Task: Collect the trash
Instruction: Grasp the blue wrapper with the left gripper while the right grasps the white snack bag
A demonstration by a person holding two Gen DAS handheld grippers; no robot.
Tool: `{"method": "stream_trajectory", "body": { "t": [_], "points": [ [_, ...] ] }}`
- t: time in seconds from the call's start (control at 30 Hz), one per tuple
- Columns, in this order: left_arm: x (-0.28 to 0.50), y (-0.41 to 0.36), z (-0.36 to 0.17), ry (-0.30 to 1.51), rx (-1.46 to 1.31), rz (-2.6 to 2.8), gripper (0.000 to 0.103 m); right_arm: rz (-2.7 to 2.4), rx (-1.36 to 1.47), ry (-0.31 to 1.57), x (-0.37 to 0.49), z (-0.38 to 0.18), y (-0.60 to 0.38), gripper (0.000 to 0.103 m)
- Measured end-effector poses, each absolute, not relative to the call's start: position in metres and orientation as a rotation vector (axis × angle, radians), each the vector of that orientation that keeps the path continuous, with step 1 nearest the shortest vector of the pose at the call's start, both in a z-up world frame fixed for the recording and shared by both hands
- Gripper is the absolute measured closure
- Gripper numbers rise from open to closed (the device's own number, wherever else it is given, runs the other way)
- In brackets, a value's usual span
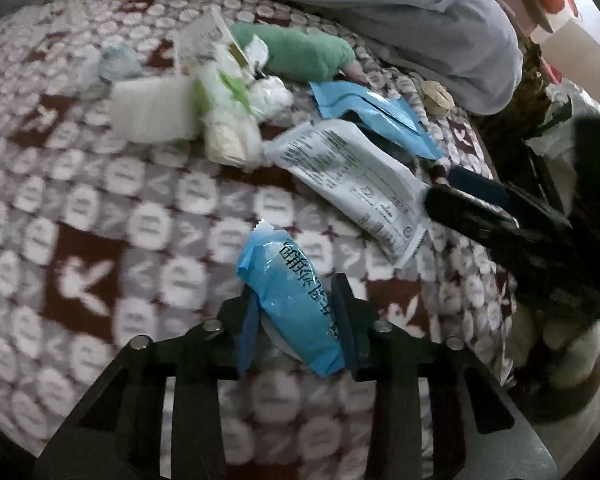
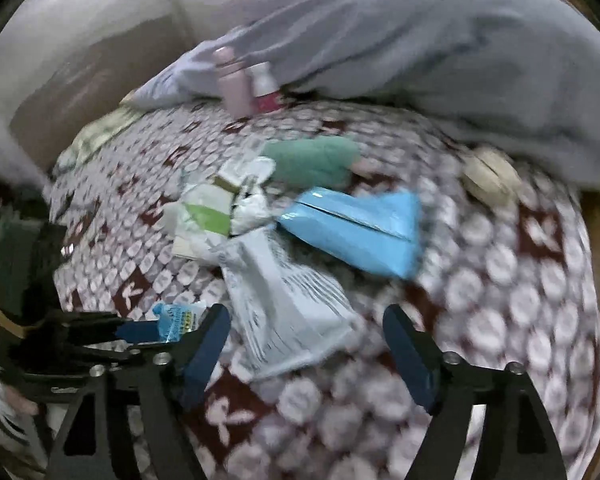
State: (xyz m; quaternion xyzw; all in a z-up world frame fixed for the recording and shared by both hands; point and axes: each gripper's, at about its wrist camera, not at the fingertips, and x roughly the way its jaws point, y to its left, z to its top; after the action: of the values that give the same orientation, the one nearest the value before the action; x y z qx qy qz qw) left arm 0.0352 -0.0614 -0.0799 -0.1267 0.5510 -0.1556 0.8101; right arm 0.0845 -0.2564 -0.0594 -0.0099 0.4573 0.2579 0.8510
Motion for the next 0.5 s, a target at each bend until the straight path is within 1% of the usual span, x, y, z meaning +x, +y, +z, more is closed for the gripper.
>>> {"method": "stream_trajectory", "body": {
  "t": [0.1,0.2,0.27,0.33,0.43,0.5],
  "points": [
    [0.031,-0.047,-0.069,1.159,-0.252,-0.310,0.072,0.590,-0.113,1.005,0.102,-0.072,-0.230,0.021],
    [0.029,-0.038,-0.061,1.132,-0.236,-0.287,0.072,0.610,-0.154,1.053,0.116,-0.090,-0.211,0.022],
    [0.027,-0.038,-0.057,1.120,-0.239,-0.290,0.072,0.618,-0.132,1.071,0.113,-0.099,-0.205,0.042],
    [0.026,-0.040,-0.056,1.117,-0.242,-0.302,0.072,0.601,-0.128,1.038,0.102,-0.097,-0.206,0.053],
    [0.025,-0.051,-0.054,1.110,-0.230,-0.324,0.072,0.571,-0.092,1.008,0.084,-0.085,-0.221,0.061],
    [0.024,-0.059,-0.053,1.106,-0.227,-0.339,0.072,0.557,-0.070,0.999,0.070,-0.079,-0.231,0.063]
  ]
}}
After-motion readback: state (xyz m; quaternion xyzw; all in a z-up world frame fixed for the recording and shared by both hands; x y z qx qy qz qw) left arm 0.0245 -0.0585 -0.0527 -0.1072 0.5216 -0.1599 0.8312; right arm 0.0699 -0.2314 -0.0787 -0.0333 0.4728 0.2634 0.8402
